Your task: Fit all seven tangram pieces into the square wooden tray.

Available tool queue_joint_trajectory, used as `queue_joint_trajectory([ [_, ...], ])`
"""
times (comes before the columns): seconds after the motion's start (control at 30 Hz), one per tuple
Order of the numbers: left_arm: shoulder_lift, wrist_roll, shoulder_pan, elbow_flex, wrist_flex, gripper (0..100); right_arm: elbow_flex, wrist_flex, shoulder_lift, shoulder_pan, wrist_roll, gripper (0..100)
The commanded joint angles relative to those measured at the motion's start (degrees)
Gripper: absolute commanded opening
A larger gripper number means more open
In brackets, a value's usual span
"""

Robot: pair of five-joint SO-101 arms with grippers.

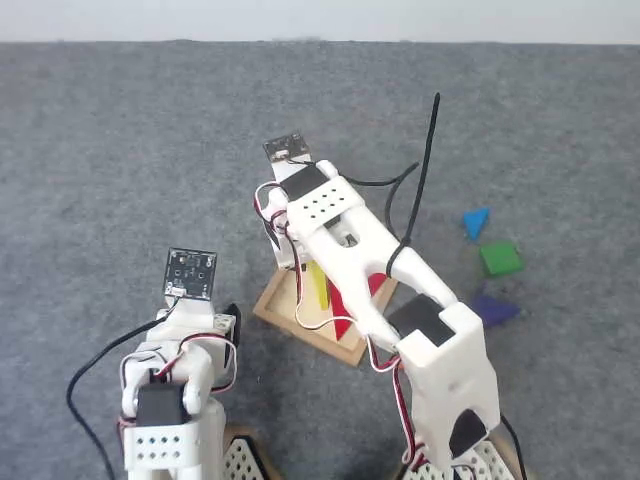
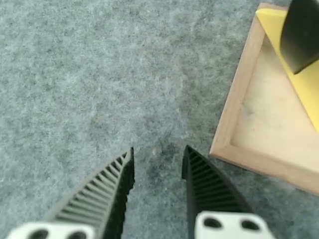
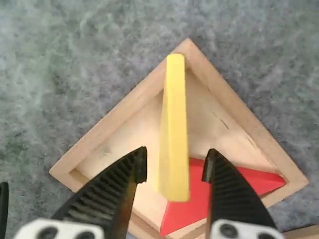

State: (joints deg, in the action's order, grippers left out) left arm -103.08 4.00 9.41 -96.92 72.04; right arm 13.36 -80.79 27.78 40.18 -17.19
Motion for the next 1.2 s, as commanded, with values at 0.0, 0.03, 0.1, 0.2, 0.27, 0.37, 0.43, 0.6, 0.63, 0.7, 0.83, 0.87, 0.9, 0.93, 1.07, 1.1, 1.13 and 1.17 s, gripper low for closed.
queue_joint_trajectory([
  [0.0, -1.58, 0.35, -0.09, 0.48, 0.53, 15, 3.87, 0.22, -3.56, -3.65, 0.88, 17.4],
  [0.03, -1.58, 0.35, -0.09, 0.48, 0.53, 15, 3.69, 0.22, -4.09, -4.26, 0.88, 17.2],
  [0.1, -1.58, 0.35, -0.09, 0.48, 0.53, 15, 3.6, -0.13, -4.44, -5.14, 0.97, 17.3],
  [0.2, -1.58, 0.35, -0.09, 0.48, 0.53, 15, 3.6, -1.98, -4.44, -5.23, 2.2, 17.3],
  [0.27, -1.58, 0.35, -0.09, 0.48, 0.53, 15, 3.6, -3.47, -4.44, -5.23, 2.29, 17.3],
  [0.37, -1.58, 0.35, -0.09, 0.48, 0.53, 15, 3.52, -4.26, -4.44, -5.23, 2.29, 17.3],
  [0.43, -1.58, 0.35, -0.09, 0.48, 0.53, 15, 2.2, -3.65, -4.44, -5.23, 2.2, 17.3],
  [0.6, -1.58, 0.35, -0.09, 0.48, 0.53, 15, -0.53, -0.75, -4.53, -5.14, 2.11, 17.3],
  [0.63, -1.58, 0.35, -0.09, 0.48, 0.53, 15, -0.53, -0.57, -4.62, -5.05, 2.02, 17.3],
  [0.7, -1.58, 0.35, -0.09, 0.48, 0.53, 15, -0.44, -0.4, -5.05, -4.7, 2.02, 17.3],
  [0.83, -1.58, 0.35, -0.09, 0.48, 0.53, 15, -0.35, -0.31, -5.05, -1.89, 2.29, 17.3],
  [0.87, -1.58, 0.35, -0.09, 0.48, 0.53, 15, -0.35, -0.31, -5.05, -1.19, 2.37, 17.3],
  [0.9, -1.58, 0.35, -0.09, 0.48, 0.53, 15, -0.35, -0.31, -5.05, -0.57, 2.37, 17.2],
  [0.93, -1.58, 0.35, -0.09, 0.48, 0.53, 15, -0.26, -0.31, -5.05, -0.13, 2.37, 17.2],
  [1.07, -1.58, 0.35, -0.09, 0.48, 0.53, 15, 0.53, -0.31, -4.7, 0.22, 2.46, 14.3],
  [1.1, -1.58, 0.35, -0.09, 0.48, 0.53, 15, 0.53, -0.31, -4.88, 0.13, 2.46, 12.9],
  [1.13, -1.58, 0.35, -0.09, 0.48, 0.53, 15, 0.53, -0.31, -4.97, 0.13, 2.46, 12.0],
  [1.17, -1.58, 0.35, -0.09, 0.48, 0.53, 15, 0.53, -0.31, -4.97, 0.13, 2.46, 11.3],
])
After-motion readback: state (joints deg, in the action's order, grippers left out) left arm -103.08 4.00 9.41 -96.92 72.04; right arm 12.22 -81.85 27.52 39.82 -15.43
